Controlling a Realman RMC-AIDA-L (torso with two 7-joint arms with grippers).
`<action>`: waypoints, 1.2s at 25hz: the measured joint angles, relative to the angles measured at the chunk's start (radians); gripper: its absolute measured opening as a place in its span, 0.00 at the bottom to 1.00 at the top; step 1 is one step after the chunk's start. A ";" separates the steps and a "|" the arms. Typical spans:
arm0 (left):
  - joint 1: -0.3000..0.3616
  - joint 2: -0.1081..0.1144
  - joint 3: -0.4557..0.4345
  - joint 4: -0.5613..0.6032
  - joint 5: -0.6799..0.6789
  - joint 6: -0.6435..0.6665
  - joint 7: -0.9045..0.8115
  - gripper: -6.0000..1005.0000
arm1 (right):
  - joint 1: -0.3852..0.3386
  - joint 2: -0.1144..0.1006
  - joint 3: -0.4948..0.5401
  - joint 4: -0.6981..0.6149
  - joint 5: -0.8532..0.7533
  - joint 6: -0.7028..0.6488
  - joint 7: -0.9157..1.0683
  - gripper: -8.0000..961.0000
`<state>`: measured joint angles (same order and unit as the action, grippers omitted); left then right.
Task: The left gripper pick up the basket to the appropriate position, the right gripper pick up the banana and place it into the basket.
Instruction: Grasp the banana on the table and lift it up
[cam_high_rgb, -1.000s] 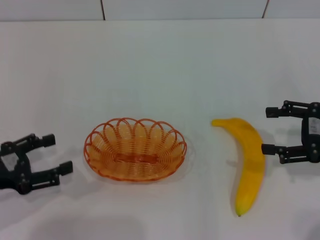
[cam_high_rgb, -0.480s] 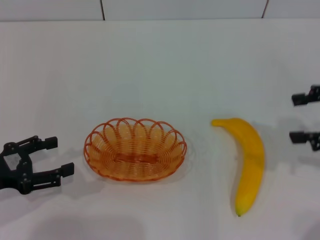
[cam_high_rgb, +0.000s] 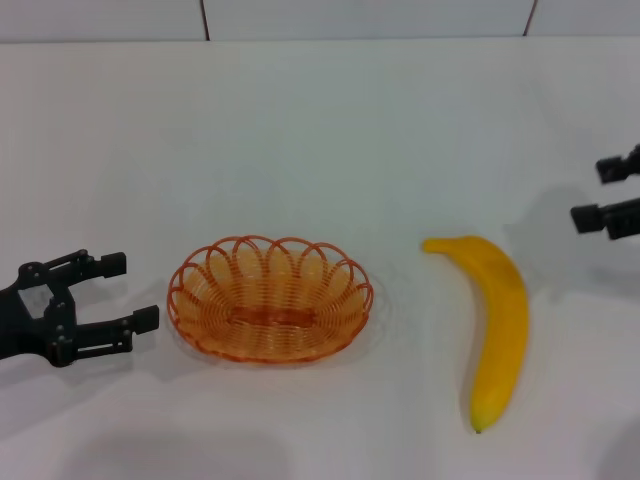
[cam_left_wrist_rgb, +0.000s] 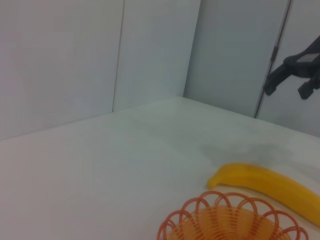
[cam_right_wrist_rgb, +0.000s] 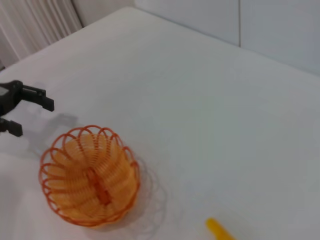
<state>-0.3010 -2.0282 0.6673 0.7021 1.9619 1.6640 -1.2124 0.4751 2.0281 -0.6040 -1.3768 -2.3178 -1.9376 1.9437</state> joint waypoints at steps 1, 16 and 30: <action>0.000 0.000 0.000 0.000 0.000 0.000 0.000 0.89 | 0.001 0.000 -0.002 0.023 -0.002 0.007 0.006 0.91; -0.001 -0.001 -0.002 -0.003 0.000 0.000 -0.004 0.89 | 0.004 -0.002 -0.011 0.321 -0.002 0.198 -0.006 0.91; 0.001 -0.001 -0.002 -0.003 0.001 -0.001 -0.005 0.89 | 0.015 -0.001 -0.022 0.486 -0.066 0.289 -0.075 0.91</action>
<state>-0.2995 -2.0295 0.6657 0.6991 1.9628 1.6627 -1.2175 0.4905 2.0268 -0.6261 -0.8906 -2.3833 -1.6488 1.8683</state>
